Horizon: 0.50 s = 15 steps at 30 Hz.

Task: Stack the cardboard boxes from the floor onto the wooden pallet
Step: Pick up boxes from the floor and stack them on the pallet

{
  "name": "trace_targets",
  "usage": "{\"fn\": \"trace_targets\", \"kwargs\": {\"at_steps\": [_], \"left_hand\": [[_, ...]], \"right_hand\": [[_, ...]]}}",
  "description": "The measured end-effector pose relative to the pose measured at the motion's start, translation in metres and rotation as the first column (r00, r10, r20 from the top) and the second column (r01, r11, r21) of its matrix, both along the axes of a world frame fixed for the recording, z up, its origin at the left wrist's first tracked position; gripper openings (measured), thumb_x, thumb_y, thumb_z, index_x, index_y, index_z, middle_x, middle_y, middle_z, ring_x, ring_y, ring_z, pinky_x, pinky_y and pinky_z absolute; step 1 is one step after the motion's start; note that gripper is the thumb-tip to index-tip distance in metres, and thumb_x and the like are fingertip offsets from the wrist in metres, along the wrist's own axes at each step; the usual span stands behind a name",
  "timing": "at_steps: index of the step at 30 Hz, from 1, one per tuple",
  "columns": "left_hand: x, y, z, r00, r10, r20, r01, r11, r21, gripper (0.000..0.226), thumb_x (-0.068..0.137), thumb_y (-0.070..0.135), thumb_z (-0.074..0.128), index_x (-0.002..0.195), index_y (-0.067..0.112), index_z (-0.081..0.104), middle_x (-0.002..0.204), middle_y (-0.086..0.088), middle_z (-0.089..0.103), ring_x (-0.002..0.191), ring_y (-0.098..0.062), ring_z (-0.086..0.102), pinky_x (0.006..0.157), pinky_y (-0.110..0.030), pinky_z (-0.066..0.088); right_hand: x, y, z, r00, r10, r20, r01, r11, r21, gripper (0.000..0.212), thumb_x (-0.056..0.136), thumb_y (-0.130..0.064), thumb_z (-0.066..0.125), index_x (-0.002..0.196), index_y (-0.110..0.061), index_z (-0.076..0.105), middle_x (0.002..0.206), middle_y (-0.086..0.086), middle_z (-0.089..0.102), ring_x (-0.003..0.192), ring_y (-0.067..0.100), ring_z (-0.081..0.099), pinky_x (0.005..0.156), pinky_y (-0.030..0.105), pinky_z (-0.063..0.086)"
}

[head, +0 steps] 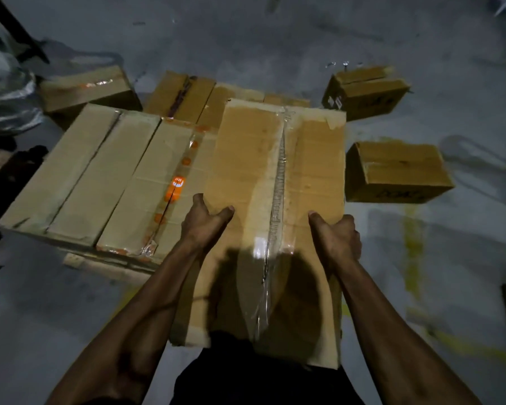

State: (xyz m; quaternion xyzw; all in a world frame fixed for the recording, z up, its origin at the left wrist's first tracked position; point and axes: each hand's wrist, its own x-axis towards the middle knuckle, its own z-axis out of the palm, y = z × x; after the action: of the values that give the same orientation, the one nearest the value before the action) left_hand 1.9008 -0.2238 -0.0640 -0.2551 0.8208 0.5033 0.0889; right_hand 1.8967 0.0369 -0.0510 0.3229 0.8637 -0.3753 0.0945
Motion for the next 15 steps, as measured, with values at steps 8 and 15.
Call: {"fn": "trace_targets", "kwargs": {"at_steps": [8, 15], "left_hand": [[-0.036, 0.005, -0.035, 0.995, -0.092, 0.044, 0.092, 0.996, -0.019, 0.052, 0.091, 0.033, 0.071, 0.130, 0.012, 0.043, 0.107, -0.001, 0.059, 0.098, -0.024, 0.058, 0.081, -0.031, 0.043], [-0.066, 0.012, -0.074, 0.989, -0.099, 0.108, 0.108, 0.990, -0.090, 0.051, 0.088, 0.032, 0.074, 0.125, 0.013, 0.045, 0.115, -0.005, 0.057, 0.100, -0.020, 0.055, 0.078, -0.028, 0.041]], "right_hand": [[-0.019, 0.006, -0.038, 0.996, -0.055, 0.064, 0.057, 0.998, -0.026, 0.078, 0.083, -0.067, 0.063, 0.136, -0.011, 0.046, 0.128, 0.015, 0.059, 0.115, 0.037, 0.056, 0.093, 0.046, 0.049], [-0.049, 0.011, -0.085, 0.993, -0.016, 0.118, 0.030, 0.992, -0.120, 0.073, 0.087, -0.060, 0.066, 0.136, -0.009, 0.043, 0.127, 0.016, 0.057, 0.115, 0.040, 0.056, 0.091, 0.044, 0.046]]}}
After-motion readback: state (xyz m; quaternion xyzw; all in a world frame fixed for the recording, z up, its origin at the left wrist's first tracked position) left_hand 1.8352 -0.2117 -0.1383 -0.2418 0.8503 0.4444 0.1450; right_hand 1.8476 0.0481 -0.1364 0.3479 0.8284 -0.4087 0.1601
